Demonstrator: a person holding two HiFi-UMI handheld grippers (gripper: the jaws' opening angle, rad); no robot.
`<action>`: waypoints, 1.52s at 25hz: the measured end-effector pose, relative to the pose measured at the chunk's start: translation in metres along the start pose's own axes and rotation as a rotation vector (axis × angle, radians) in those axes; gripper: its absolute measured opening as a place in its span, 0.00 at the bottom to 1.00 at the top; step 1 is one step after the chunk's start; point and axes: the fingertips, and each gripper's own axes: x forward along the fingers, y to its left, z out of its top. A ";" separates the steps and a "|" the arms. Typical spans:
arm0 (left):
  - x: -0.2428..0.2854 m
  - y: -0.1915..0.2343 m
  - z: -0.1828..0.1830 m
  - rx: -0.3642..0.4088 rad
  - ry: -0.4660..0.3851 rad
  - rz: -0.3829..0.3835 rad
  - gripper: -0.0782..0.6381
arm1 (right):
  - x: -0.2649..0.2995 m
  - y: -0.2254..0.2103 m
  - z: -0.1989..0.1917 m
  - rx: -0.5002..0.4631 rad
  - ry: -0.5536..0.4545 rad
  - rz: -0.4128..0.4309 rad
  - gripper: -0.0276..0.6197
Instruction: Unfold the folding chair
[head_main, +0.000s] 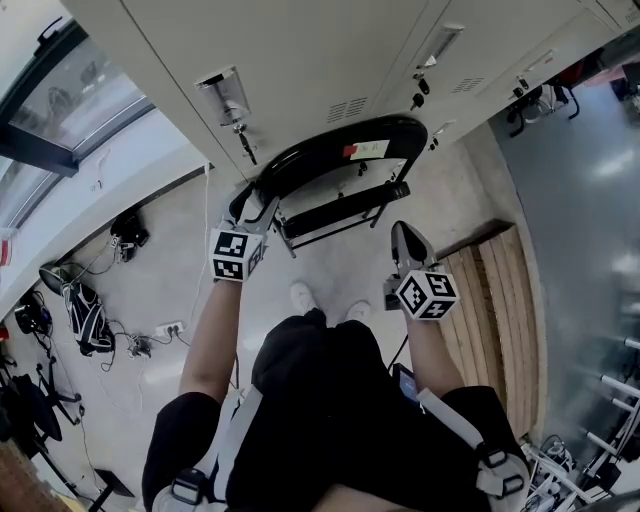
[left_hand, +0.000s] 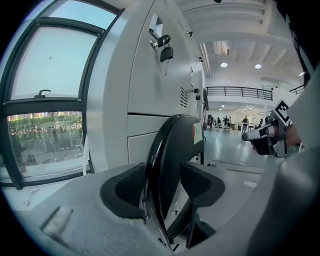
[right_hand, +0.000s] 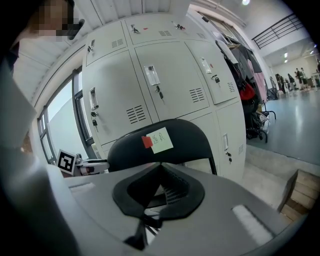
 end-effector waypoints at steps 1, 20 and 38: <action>0.002 0.000 -0.001 0.007 0.006 0.000 0.43 | 0.001 -0.001 -0.003 0.001 0.008 -0.002 0.05; 0.008 -0.005 -0.003 0.071 0.050 -0.014 0.43 | 0.072 0.006 -0.125 0.311 0.282 -0.079 0.28; -0.017 -0.038 -0.011 0.086 0.064 -0.096 0.43 | 0.131 -0.007 -0.184 0.820 0.290 -0.174 0.54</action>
